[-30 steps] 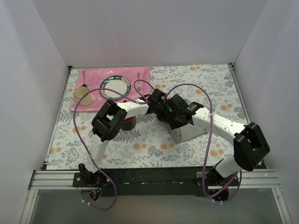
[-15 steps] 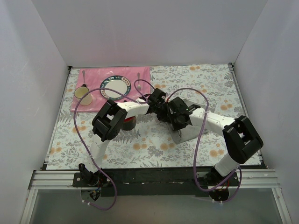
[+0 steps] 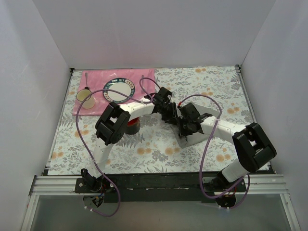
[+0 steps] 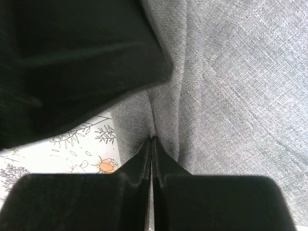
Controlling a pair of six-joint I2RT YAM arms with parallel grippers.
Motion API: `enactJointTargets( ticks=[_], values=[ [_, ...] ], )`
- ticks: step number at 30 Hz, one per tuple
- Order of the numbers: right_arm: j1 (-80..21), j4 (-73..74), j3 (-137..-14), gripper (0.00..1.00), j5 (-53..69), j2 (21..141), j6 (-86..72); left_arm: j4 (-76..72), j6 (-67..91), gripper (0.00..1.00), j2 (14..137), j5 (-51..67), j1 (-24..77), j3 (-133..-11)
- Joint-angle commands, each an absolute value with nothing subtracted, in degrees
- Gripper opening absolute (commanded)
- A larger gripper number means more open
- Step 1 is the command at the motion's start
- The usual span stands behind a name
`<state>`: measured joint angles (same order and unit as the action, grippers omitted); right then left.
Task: Fold the napkin, place the utensils inside, and roll it up
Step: Roll the napkin with the utensil
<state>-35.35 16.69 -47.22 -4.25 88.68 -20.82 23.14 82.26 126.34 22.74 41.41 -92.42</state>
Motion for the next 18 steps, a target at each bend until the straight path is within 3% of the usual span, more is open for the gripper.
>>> enactJointTargets(
  ticks=[1, 9, 15, 17, 18],
  values=[
    [-33.7, 16.6, -41.4, 0.01, -5.2, 92.5, -22.0, 27.6, 79.5, 0.27, 121.8, 22.6, 38.5, -96.5],
    [-32.4, 15.8, -40.5, 0.01, -4.2, 93.0, -21.5, 30.5, 75.8, 0.27, 113.7, 19.0, 35.0, -94.8],
    [-32.1, 15.4, -40.8, 0.01, -3.1, 93.3, -21.0, 31.2, 75.0, 0.41, 113.1, 16.7, 33.3, -93.5],
    [-32.1, 15.4, -41.0, 0.01, -2.6, 93.3, -20.9, 30.8, 75.1, 0.35, 114.6, 16.5, 33.1, -93.9],
    [-32.1, 15.5, -41.1, 0.01, -2.5, 93.3, -20.8, 30.8, 75.1, 0.26, 115.4, 16.4, 33.1, -94.2]
  ],
)
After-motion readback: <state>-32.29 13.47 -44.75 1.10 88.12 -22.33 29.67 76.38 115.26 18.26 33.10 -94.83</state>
